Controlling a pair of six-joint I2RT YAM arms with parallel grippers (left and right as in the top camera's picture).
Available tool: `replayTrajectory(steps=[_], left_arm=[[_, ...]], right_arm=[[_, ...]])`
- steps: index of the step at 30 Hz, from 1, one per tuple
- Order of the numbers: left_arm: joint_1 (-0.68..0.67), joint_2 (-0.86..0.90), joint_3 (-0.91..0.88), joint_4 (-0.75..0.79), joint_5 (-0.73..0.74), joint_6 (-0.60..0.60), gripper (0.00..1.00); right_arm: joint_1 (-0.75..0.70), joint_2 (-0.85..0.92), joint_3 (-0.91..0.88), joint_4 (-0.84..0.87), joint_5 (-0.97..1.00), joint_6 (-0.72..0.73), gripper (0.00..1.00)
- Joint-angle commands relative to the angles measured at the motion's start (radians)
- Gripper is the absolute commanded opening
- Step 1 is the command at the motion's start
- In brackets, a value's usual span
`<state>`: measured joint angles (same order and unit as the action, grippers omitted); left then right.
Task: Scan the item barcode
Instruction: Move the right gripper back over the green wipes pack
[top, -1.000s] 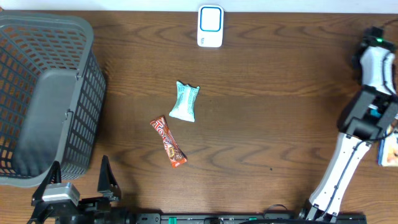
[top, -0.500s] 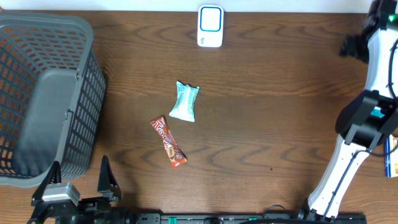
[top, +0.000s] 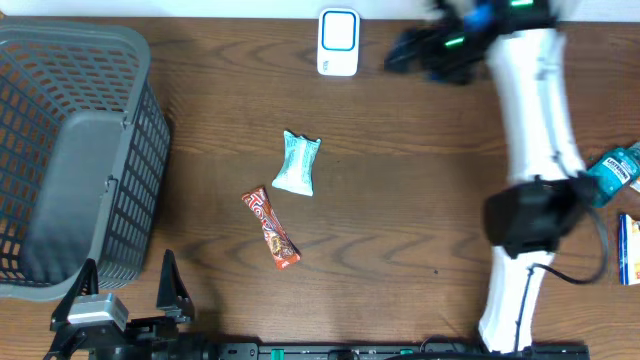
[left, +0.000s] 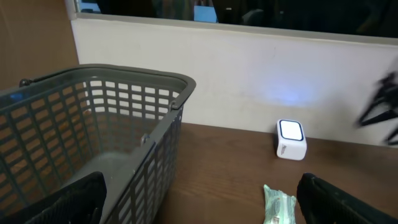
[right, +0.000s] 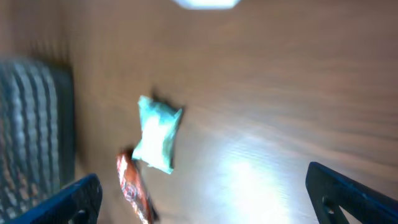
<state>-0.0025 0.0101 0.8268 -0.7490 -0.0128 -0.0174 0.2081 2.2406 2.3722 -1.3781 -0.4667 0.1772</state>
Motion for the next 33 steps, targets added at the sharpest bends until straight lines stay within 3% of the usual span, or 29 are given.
replayTrajectory(steps=[1, 7, 21, 24, 27, 32, 33], left_arm=[[-0.005, -0.007, -0.005, 0.010, 0.001, 0.021, 0.98], [-0.005, -0.007, -0.005, 0.010, 0.001, 0.021, 0.98], [-0.005, -0.007, -0.005, 0.010, 0.001, 0.021, 0.98], [-0.005, -0.007, -0.005, 0.010, 0.001, 0.021, 0.98], [-0.005, -0.007, -0.005, 0.009, 0.002, 0.021, 0.98], [-0.005, -0.007, -0.005, 0.009, 0.001, 0.021, 0.98], [-0.005, -0.007, -0.005, 0.009, 0.001, 0.021, 0.98]], right_arm=[[0.153, 0.055, -0.080, 0.032, 0.056, 0.032, 0.99], [0.280, 0.113, -0.202, 0.198, 0.057, 0.124, 0.96], [0.294, 0.113, -0.525, 0.598, 0.021, 0.189, 0.79], [0.296, 0.113, -0.625, 0.727, -0.003, 0.226, 0.56], [0.291, 0.113, -0.720, 0.842, -0.003, 0.288, 0.22], [0.283, 0.113, -0.840, 0.978, -0.008, 0.273, 0.01], [0.284, 0.113, -0.848, 0.977, -0.008, 0.259, 0.01]])
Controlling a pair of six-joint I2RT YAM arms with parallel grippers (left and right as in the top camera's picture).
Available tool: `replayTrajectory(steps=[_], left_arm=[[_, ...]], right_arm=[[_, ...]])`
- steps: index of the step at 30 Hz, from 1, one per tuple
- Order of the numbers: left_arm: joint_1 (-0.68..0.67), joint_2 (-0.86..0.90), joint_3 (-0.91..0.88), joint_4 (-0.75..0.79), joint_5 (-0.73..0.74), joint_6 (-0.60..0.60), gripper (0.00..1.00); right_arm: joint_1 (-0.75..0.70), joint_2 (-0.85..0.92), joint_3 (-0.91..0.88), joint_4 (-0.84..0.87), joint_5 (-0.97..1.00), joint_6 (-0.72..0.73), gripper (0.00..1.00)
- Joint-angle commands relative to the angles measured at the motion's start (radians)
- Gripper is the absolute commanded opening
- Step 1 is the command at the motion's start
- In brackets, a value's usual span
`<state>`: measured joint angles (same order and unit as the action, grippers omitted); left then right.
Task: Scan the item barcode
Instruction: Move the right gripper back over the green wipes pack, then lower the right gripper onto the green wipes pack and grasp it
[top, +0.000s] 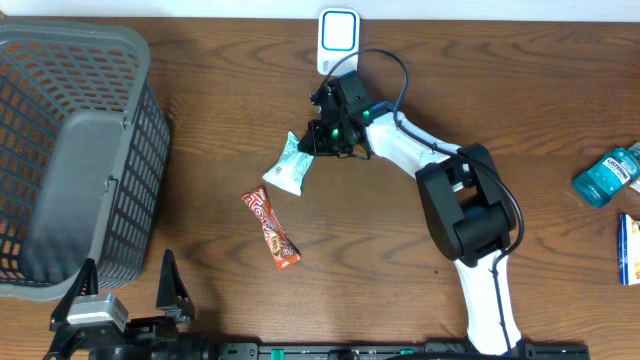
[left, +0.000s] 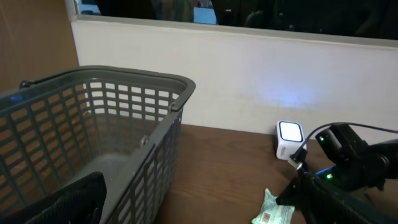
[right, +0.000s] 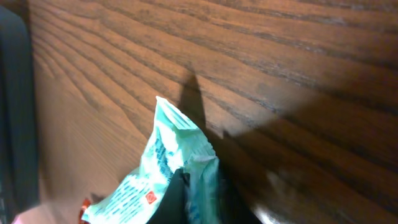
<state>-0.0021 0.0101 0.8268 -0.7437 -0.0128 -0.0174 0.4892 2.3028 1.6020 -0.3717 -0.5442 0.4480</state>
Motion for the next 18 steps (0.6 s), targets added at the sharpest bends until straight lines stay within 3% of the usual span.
replayTrajectory(steps=[1, 9, 18], left_arm=[[-0.005, -0.007, -0.005, 0.004, 0.001, 0.021, 0.98], [-0.005, -0.007, -0.005, 0.003, 0.001, 0.021, 0.98], [-0.005, -0.007, -0.005, 0.004, 0.001, 0.021, 0.98]], right_arm=[[0.003, 0.051, -0.081, -0.042, 0.070, -0.039, 0.01], [-0.063, -0.086, -0.064, -0.208, 0.037, -0.129, 0.01], [-0.158, -0.399, -0.065, -0.440, -0.052, -0.389, 0.01]])
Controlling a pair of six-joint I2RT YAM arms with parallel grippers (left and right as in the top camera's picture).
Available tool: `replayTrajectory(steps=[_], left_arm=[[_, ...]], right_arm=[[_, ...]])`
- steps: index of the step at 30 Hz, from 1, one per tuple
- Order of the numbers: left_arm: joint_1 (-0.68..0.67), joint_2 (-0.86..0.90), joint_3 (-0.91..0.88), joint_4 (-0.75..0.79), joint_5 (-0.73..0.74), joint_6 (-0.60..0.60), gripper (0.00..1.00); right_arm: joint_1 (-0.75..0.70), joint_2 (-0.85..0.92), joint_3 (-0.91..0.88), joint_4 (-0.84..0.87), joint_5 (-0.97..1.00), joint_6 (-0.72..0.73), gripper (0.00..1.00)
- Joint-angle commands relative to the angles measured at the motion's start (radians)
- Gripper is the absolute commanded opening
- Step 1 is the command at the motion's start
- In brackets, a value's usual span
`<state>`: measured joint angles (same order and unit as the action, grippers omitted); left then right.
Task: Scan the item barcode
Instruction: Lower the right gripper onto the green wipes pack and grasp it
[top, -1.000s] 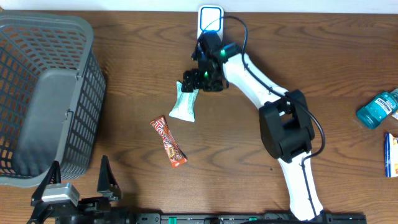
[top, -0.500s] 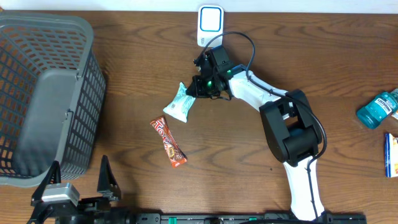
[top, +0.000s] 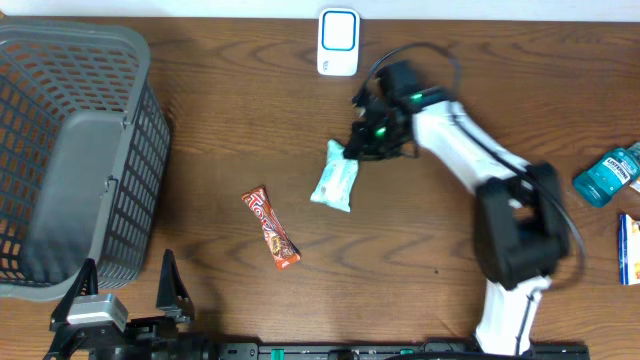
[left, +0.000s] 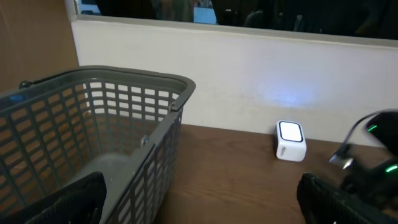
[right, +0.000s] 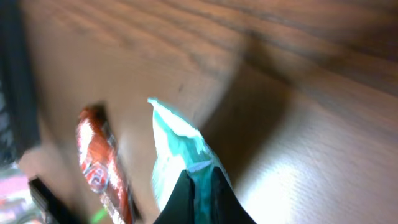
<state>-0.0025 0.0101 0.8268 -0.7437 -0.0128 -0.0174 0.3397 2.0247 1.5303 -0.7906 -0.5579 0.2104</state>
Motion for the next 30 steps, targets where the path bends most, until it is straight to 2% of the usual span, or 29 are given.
replayTrajectory(steps=[1, 2, 4, 7, 9, 11, 12, 13, 14, 16, 21, 23, 24, 25, 28, 30], left_arm=[[-0.005, -0.007, -0.005, 0.004, 0.001, 0.021, 0.98], [-0.005, -0.007, -0.005, 0.004, 0.001, 0.021, 0.98], [-0.005, -0.007, -0.005, 0.004, 0.001, 0.021, 0.98], [-0.005, -0.007, -0.005, 0.004, 0.002, 0.021, 0.98], [-0.005, -0.007, -0.005, 0.004, 0.001, 0.021, 0.98], [-0.005, -0.007, -0.005, 0.004, 0.002, 0.021, 0.98], [-0.005, -0.007, -0.005, 0.004, 0.002, 0.020, 0.98], [-0.005, -0.007, -0.005, 0.004, 0.002, 0.020, 0.98], [-0.005, -0.007, -0.005, 0.004, 0.002, 0.020, 0.98], [-0.005, -0.007, -0.005, 0.004, 0.002, 0.020, 0.98], [-0.005, -0.007, -0.005, 0.004, 0.002, 0.020, 0.98], [-0.005, -0.007, -0.005, 0.004, 0.002, 0.020, 0.98], [-0.005, -0.007, -0.005, 0.004, 0.002, 0.020, 0.98], [-0.005, -0.007, -0.005, 0.004, 0.002, 0.020, 0.98], [-0.005, -0.007, -0.005, 0.004, 0.002, 0.021, 0.98], [-0.005, -0.007, -0.005, 0.004, 0.002, 0.021, 0.98]], right_arm=[[-0.013, -0.154, 0.007, -0.045, -0.039, -0.215, 0.01], [-0.016, -0.186, 0.007, -0.071, -0.036, -0.286, 0.01], [-0.019, -0.235, 0.006, -0.099, -0.037, -0.323, 0.01], [-0.018, -0.286, 0.006, -0.102, -0.032, -0.277, 0.01], [-0.018, -0.293, 0.006, -0.109, 0.037, -0.213, 0.03], [-0.017, -0.284, 0.006, -0.124, 0.163, -0.093, 0.40], [-0.018, -0.277, 0.005, -0.136, 0.217, -0.016, 0.69], [-0.018, -0.267, 0.001, -0.151, 0.274, 0.090, 0.88], [-0.018, -0.257, -0.008, -0.159, 0.314, 0.189, 0.99], [-0.018, -0.236, -0.037, -0.140, 0.348, 0.345, 0.99], [-0.018, -0.174, -0.145, 0.060, 0.347, 0.479, 0.97], [-0.018, -0.147, -0.184, 0.135, 0.346, 0.541, 0.72], [-0.018, -0.134, -0.199, 0.166, 0.346, 0.575, 0.65], [-0.018, -0.119, -0.211, 0.191, 0.346, 0.612, 0.62], [-0.018, -0.078, -0.219, 0.209, 0.346, 0.722, 0.63], [-0.018, -0.054, -0.219, 0.221, 0.354, 0.766, 0.68]])
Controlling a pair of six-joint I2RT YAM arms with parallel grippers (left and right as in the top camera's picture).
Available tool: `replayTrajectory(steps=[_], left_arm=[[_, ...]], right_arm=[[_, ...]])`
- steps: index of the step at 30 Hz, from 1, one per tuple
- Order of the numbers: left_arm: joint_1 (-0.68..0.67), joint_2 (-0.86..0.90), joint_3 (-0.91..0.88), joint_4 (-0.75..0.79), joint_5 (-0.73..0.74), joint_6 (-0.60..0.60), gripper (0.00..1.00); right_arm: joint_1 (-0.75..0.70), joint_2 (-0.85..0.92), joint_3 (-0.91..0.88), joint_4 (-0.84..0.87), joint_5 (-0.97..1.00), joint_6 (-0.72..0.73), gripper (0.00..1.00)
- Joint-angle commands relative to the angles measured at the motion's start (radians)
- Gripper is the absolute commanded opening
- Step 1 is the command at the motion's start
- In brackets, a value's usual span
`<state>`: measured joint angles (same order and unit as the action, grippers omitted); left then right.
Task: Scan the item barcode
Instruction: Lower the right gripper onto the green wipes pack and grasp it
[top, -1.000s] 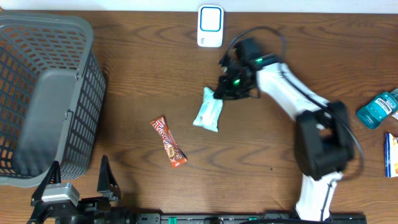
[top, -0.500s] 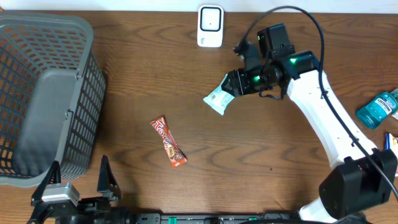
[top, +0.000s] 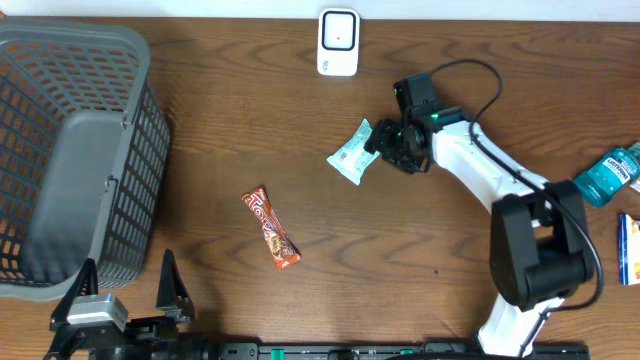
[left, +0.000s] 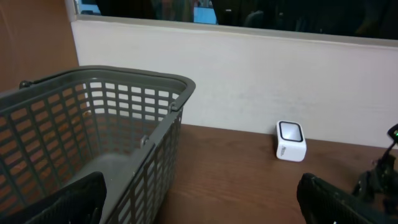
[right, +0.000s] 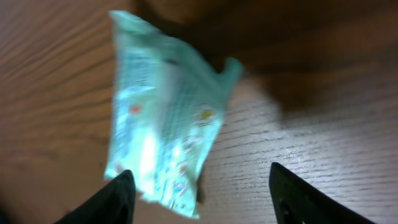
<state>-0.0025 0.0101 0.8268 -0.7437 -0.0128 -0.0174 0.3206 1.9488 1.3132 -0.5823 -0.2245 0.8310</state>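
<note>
A mint-green packet lies flat on the wood table, a white barcode label showing on its upper face. It is a little in front of and to the right of the white scanner at the table's back edge. My right gripper is open just to the right of the packet and holds nothing. In the right wrist view the packet lies ahead of the open right gripper. My left gripper is open at the front left, far from both. From there the scanner stands against the wall.
A grey mesh basket fills the left side. A red candy bar lies left of centre. A blue mouthwash bottle and a blue box sit at the right edge.
My right gripper was shut on the packet's end and is now open. The packet now lies further back and right, turned barcode side up. The left arm has not moved.
The packet lay mid-table and my right gripper was open at the back, right of the scanner. Then the gripper was shut on the packet's end. Then it held the packet further right. Now the packet lies released below the scanner.
</note>
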Motion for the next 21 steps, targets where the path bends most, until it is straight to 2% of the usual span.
replayTrajectory(steps=[1, 4, 7, 8, 9, 11, 16, 21], left_arm=[[-0.005, -0.007, -0.005, 0.004, 0.002, 0.021, 0.98], [-0.005, -0.007, -0.005, 0.004, 0.002, 0.021, 0.98], [-0.005, -0.007, -0.005, 0.004, 0.002, 0.020, 0.98], [-0.005, -0.007, -0.005, 0.004, 0.002, 0.021, 0.98], [-0.005, -0.007, -0.005, 0.004, 0.002, 0.021, 0.98], [-0.005, -0.007, -0.005, 0.004, 0.002, 0.021, 0.98], [-0.005, -0.007, -0.005, 0.004, 0.002, 0.021, 0.98], [-0.005, -0.007, -0.005, 0.004, 0.001, 0.021, 0.98]], right_arm=[[0.002, 0.038, -0.002, 0.037, 0.027, 0.153, 0.72], [0.003, 0.087, -0.002, 0.108, 0.027, 0.152, 0.74], [0.011, 0.145, -0.002, 0.163, 0.027, 0.152, 0.81], [0.014, 0.166, -0.002, 0.168, 0.026, 0.152, 0.53], [0.015, 0.187, -0.002, 0.167, 0.017, 0.152, 0.39], [0.016, 0.227, -0.002, 0.153, -0.012, 0.145, 0.01], [0.014, 0.261, -0.002, 0.148, -0.040, 0.009, 0.01], [-0.016, 0.157, 0.000, 0.074, -0.083, -0.118, 0.01]])
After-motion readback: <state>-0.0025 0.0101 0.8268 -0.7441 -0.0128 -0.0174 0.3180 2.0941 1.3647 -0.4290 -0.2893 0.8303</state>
